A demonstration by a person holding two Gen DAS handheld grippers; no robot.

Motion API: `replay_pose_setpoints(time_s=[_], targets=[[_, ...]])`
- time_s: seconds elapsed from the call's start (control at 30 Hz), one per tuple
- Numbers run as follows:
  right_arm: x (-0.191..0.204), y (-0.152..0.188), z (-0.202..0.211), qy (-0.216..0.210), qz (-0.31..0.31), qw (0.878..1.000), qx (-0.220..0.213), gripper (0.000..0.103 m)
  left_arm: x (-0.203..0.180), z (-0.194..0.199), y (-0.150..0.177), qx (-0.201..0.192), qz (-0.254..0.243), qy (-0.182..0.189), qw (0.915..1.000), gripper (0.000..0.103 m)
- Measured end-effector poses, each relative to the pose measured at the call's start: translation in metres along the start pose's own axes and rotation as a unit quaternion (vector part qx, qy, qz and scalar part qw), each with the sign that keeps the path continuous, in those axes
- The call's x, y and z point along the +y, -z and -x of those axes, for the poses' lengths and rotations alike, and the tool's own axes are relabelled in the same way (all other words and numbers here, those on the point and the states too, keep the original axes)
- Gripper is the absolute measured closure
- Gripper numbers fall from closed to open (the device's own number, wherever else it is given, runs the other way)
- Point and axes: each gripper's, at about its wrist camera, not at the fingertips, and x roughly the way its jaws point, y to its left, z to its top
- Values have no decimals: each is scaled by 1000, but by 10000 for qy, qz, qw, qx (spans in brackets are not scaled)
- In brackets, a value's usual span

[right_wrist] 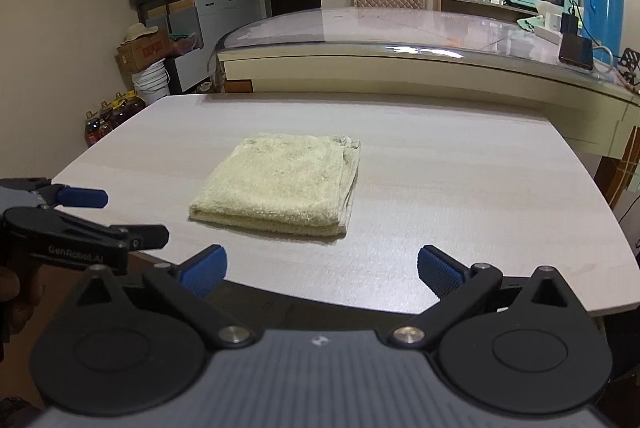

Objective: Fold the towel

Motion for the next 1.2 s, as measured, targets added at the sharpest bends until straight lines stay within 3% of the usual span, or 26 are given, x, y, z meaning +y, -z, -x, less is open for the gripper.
replay_pose_setpoints(time_s=[0.53, 1.2], targets=[[2, 3, 5, 69, -77, 9998, 145, 0, -3, 22, 2, -143, 126, -43, 9998, 0], [-2, 4, -3, 116, -111, 9996, 241, 0, -5, 15, 2, -25, 221, -65, 9997, 0]])
